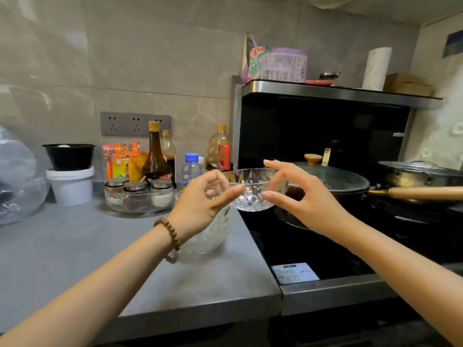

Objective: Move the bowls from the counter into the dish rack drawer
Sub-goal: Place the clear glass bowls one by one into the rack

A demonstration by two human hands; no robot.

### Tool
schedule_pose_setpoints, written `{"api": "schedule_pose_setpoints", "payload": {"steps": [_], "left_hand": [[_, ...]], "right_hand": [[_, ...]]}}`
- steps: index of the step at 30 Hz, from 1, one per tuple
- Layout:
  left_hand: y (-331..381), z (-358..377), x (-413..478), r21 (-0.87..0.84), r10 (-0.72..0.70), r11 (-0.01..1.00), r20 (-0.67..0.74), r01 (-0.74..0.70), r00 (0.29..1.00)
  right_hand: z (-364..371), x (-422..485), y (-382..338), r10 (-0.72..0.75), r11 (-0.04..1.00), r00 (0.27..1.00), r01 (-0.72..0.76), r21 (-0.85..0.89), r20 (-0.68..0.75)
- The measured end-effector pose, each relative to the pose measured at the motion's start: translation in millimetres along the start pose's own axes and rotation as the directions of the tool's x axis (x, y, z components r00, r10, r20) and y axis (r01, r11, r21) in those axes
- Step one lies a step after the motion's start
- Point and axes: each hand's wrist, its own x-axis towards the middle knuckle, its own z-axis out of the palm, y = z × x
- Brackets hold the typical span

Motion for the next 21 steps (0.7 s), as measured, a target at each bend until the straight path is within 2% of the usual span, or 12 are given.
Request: {"api": "schedule_pose_setpoints", "payload": {"steps": [3,6,9,14,17,21], "left_hand": [[1.8,36.9,-11.9,-0.128,-0.077,0.987,0.124,0.093,0.989],[-7.6,79.4,-23.6,-0.152,-0.149,0.969,0.281,0.197,0.948],[-20.1,125.6,-36.4,-0.157,-0.161,0.957,0.408,0.243,0.899],[-52.8,200.3,-61.6,-0.164,-0.198,0.927,0.548,0.337,0.813],[-77.1,236.5,-78.7,-0.126,-0.203,0.934,0.582,0.334,0.787],[-116.0,275.9,-101.7,-0.076,-0.35,0.874,0.585,0.48,0.732]], "right_hand": [[-24.2,-43.5,2.4,0.015,0.999,0.998,-0.017,0.031,0.06],[-47.9,-85.5,10.8,0.081,0.996,0.981,-0.088,0.033,0.175],[-65.6,-126.6,26.4,0.177,0.975,0.939,-0.207,0.076,0.293],[-78.3,-193.1,62.9,0.396,0.862,0.828,-0.484,0.15,0.397],[-76.4,-223.6,82.3,0.489,0.785,0.753,-0.6,0.156,0.441],[-64.0,-252.8,110.4,0.602,0.646,0.641,-0.741,0.181,0.475]]}}
